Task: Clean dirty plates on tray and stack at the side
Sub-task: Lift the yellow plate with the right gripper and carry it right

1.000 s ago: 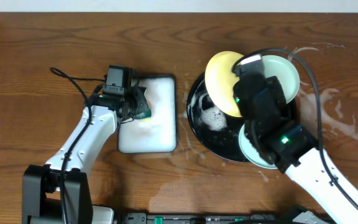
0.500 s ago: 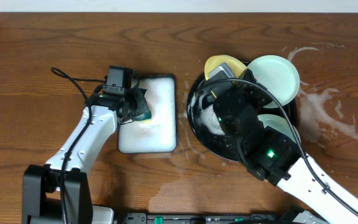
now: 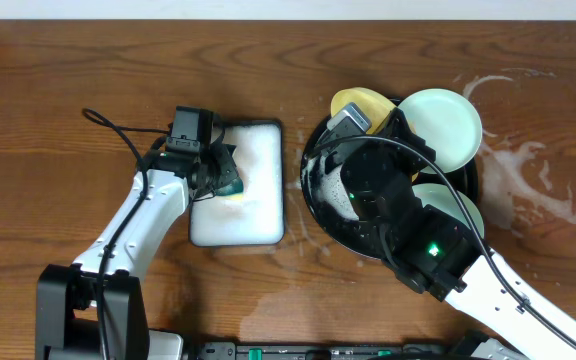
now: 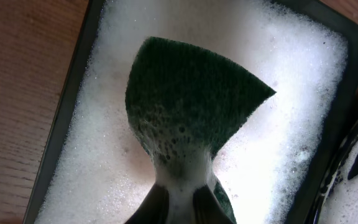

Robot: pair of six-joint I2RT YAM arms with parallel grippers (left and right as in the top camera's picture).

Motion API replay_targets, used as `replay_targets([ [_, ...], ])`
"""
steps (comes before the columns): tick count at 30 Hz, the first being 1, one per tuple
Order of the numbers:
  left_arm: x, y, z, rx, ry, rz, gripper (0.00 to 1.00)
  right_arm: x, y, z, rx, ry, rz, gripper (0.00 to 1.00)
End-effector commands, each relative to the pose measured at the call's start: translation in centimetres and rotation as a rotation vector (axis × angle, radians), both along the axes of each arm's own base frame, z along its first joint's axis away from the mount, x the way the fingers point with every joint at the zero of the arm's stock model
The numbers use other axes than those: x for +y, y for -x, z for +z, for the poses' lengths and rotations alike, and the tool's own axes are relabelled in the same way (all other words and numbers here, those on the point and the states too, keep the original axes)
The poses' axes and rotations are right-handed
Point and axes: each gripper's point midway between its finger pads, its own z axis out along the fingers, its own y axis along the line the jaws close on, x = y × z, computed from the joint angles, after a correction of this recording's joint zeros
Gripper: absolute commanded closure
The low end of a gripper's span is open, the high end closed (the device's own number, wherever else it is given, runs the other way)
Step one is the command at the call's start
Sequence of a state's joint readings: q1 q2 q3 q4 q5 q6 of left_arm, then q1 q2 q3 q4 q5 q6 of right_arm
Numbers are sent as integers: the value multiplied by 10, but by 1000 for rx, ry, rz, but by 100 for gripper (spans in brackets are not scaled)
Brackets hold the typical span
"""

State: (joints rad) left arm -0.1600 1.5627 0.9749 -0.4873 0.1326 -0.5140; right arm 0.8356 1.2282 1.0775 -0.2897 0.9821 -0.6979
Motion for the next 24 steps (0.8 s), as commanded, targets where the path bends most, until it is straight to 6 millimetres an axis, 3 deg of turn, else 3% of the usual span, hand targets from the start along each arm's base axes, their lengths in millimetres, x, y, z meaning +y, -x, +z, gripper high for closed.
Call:
replay_targets([
  [1, 0, 2, -4, 12, -6, -22, 92, -1, 2, 4, -18, -29, -18, 99],
  [18, 0, 3, -4, 13, -5, -22, 92, -2, 2, -3, -3, -58, -27, 99],
  [24, 0, 3, -4, 13, -5, -22, 93, -13, -2, -8, 9, -89, -63, 99],
])
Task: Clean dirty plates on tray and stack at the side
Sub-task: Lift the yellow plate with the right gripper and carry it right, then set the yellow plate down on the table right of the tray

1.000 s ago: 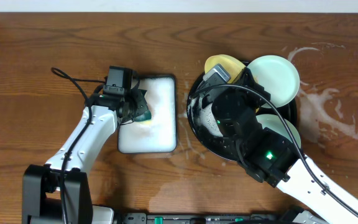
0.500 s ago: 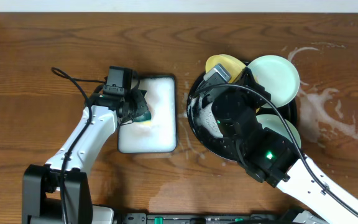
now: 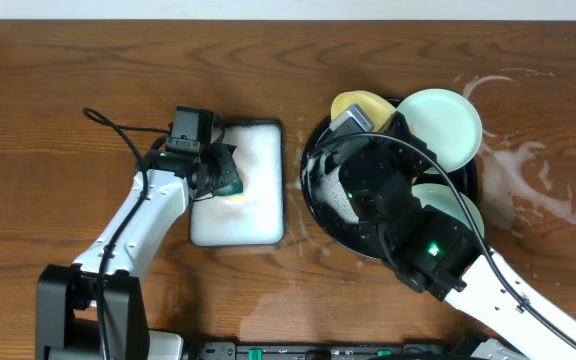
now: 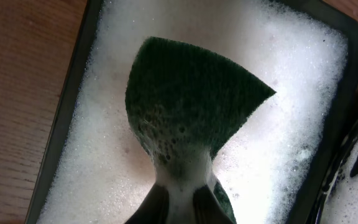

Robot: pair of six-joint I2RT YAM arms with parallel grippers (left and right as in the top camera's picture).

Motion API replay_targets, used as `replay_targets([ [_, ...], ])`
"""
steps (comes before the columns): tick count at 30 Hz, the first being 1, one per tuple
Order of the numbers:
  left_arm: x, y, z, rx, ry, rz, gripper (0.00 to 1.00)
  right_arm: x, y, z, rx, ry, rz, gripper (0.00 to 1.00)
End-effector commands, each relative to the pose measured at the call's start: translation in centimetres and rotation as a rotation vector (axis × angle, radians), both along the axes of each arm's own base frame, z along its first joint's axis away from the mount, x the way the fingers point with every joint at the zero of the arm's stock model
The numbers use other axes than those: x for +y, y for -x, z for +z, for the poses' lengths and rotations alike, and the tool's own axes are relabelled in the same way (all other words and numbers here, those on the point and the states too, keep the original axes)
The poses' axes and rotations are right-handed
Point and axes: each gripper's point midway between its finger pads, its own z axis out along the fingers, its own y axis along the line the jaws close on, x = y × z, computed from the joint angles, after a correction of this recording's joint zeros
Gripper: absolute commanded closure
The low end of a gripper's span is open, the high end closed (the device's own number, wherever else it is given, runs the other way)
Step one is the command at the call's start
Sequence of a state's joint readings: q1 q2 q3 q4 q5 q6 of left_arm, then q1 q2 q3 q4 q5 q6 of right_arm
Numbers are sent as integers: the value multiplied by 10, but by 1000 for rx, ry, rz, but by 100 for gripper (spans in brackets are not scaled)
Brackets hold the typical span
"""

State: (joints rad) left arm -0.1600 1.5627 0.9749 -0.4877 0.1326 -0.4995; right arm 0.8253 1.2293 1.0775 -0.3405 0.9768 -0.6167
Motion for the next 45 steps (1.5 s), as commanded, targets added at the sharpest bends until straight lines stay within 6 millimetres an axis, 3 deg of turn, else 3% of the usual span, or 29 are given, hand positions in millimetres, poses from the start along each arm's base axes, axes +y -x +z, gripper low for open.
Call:
replay_targets([
  [1, 0, 2, -4, 14, 0, -9, 92, -10, -4, 0, -10, -55, -46, 99],
  [7, 0, 2, -4, 14, 0, -9, 92, -19, -10, -15, 35, -167, -63, 99],
  [12, 0, 3, -4, 15, 0, -9, 92, -26, -21, -67, 204, -423, -62, 99],
  [15, 0, 4, -5, 21, -1, -9, 92, -48, -29, -86, 233, -540, -160, 99],
  [19, 1, 5, -5, 25, -2, -9, 92, -81, -37, -82, 168, -739, -310, 99],
  [26, 1, 5, -5, 24, -2, -9, 92, -115, -47, -125, 394, -1101, -356, 99],
  [30, 0, 4, -5, 21, -1, -9, 92, -153, -51, -149, 469, -1320, -439, 99],
  [35, 0, 4, -5, 22, -1, -9, 92, -218, -51, -172, 435, -1531, -595, 99],
  [40, 0, 4, -5, 21, -1, -9, 92, -282, -34, -199, 361, -1682, -792, 99],
  [45, 1, 4, -5, 21, -1, -9, 92, -323, -21, -213, 300, -1839, -864, 99],
])
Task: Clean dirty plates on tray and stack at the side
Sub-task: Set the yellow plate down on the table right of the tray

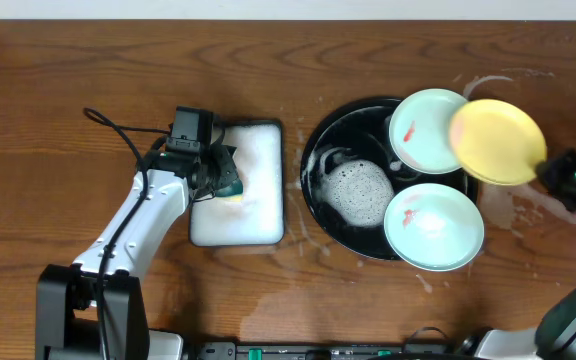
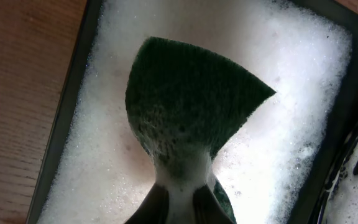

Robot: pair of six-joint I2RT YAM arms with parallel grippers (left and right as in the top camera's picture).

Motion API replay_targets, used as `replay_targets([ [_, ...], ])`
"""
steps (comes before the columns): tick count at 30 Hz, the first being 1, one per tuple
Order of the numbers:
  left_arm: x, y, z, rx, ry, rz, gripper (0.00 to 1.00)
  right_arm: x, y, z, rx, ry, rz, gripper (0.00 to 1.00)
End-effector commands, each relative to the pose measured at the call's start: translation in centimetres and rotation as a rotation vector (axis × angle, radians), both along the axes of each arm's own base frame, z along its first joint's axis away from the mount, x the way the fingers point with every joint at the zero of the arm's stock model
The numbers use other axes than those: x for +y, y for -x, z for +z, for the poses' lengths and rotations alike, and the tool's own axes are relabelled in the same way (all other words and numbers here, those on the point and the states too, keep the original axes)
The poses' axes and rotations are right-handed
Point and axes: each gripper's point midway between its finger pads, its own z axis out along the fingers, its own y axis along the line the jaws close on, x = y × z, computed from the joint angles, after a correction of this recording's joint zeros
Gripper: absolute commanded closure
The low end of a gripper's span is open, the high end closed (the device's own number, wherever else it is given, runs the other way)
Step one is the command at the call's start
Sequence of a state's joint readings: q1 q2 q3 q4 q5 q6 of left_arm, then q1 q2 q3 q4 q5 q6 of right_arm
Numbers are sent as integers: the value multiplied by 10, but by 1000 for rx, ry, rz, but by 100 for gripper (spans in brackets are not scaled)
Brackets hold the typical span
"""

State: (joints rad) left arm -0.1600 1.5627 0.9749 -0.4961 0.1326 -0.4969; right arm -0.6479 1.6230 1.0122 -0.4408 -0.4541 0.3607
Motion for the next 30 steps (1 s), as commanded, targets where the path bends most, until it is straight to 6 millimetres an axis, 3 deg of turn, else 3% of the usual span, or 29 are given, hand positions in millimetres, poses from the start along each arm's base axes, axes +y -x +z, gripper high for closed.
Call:
replay_targets([
  [1, 0, 2, -4, 13, 1, -6, 92, -10, -1, 4, -77, -145, -50, 99],
  [5, 0, 2, -4, 13, 1, -6, 92, -38, 9, -7, -75, -167, -146, 99],
  [9, 0, 2, -4, 12, -1, -10, 92, -68, 33, -31, 69, -64, -289, 99],
  [13, 0, 2, -4, 12, -1, -10, 92, -83, 44, -39, 147, 12, -386, 99],
  [18, 0, 2, -4, 12, -1, -10, 92, -91, 38, -34, 111, 27, -421, 99],
  [19, 0, 2, -4, 13, -1, -10, 92, -91, 37, -34, 108, 25, -425, 99],
  [22, 0, 1, -4, 6, 0, -10, 92, -87, 33, -33, 103, 25, -409, 75],
  [26, 0, -1, -3, -2, 2, -10, 92, -71, 21, -33, 101, 25, -359, 72],
  [30, 0, -1, -3, -2, 2, -10, 92, -26, -22, -18, -25, 39, -90, 61],
])
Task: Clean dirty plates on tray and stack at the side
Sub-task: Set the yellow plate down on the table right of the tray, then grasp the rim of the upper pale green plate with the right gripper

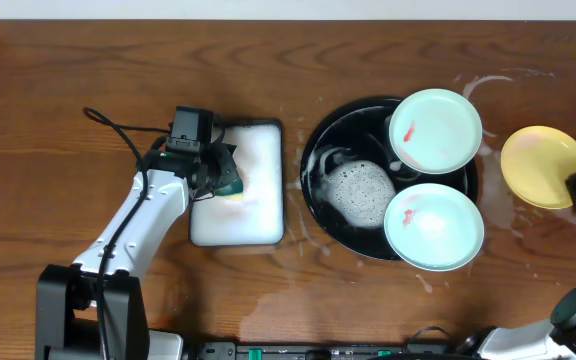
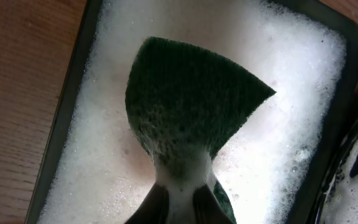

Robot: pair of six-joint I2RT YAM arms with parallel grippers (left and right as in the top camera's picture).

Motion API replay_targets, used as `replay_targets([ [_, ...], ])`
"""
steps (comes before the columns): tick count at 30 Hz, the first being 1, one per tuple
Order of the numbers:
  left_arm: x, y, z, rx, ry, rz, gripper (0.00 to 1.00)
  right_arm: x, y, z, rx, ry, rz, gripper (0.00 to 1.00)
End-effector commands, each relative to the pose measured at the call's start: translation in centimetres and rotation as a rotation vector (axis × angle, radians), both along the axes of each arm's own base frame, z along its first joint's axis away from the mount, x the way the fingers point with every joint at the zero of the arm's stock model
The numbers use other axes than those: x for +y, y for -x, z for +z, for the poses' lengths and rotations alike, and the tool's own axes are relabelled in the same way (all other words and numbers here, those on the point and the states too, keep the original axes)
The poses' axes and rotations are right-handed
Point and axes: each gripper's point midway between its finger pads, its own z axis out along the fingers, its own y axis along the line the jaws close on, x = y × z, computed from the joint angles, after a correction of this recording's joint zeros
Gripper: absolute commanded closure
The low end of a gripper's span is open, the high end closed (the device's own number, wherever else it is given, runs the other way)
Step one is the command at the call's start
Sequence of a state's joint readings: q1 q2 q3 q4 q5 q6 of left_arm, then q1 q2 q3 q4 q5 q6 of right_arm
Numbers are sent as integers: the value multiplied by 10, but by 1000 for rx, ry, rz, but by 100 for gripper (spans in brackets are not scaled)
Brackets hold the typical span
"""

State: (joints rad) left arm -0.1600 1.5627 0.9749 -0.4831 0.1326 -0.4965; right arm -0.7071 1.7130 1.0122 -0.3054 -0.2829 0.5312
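The green sponge (image 2: pixel 191 106) hangs over the foam-filled soap tray (image 2: pixel 68 112), pinched at its soapy lower end by my left gripper (image 2: pixel 180 194), which is shut on it. Overhead, that gripper (image 1: pixel 220 178) sits at the soap tray's (image 1: pixel 258 225) left side. The round black tray (image 1: pixel 313 195) holds two mint plates with red stains, one at the back (image 1: pixel 435 130) and one at the front (image 1: pixel 433 225). A yellow plate (image 1: pixel 543 165) is right of the tray, its right rim in my right gripper at the frame's edge.
A patch of suds (image 1: pixel 358 188) lies in the black tray's middle. Soapy streaks (image 1: pixel 558 212) wet the table at the right, and a damp patch (image 1: pixel 298 290) spreads near the front. A cable (image 1: pixel 118 130) loops behind the left arm.
The yellow plate has gone from beside the black tray's right rim to farther right and lower, and it looks smaller. The right gripper is now at the frame's edge. The left gripper has not moved.
The right arm first lay across the black tray with its gripper by the yellow plate at the tray's back left, and it stayed there. Later it held that plate beyond the tray's right rim, and now farther right. The left gripper kept the sponge over the suds throughout.
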Motion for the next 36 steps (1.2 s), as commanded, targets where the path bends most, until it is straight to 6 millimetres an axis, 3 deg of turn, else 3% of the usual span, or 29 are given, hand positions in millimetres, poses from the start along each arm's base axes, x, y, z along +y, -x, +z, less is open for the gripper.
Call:
replay_targets([
  [1, 0, 2, -4, 10, 0, -10, 92, 52, -43, 14, -115, 23, 291, 51],
  [2, 0, 2, -4, 10, 0, -10, 92, 64, -51, 17, -133, 40, 345, 37],
  [3, 0, 2, -4, 10, 0, -10, 92, 79, -60, 19, -143, 59, 395, 12],
  [4, 0, 2, -4, 11, 0, -10, 92, 92, -68, 21, -148, 79, 432, 1],
  [10, 0, 3, -5, 17, -1, -10, 92, 145, -102, 35, -143, 210, 536, 1],
  [13, 0, 3, -5, 16, -1, -10, 92, 151, -111, 39, -109, 328, 551, 1],
  [19, 0, 2, -4, 14, -1, -10, 92, 155, -107, 22, 33, 512, 586, 20],
  [23, 0, 2, -4, 14, -1, -10, 92, 162, -98, 0, 103, 484, 615, 31],
  [29, 0, 2, -4, 14, -1, -10, 92, 156, -83, -29, 217, 468, 617, 38],
  [36, 0, 2, -4, 11, 0, -10, 92, 160, -80, -35, 224, 428, 604, 67],
])
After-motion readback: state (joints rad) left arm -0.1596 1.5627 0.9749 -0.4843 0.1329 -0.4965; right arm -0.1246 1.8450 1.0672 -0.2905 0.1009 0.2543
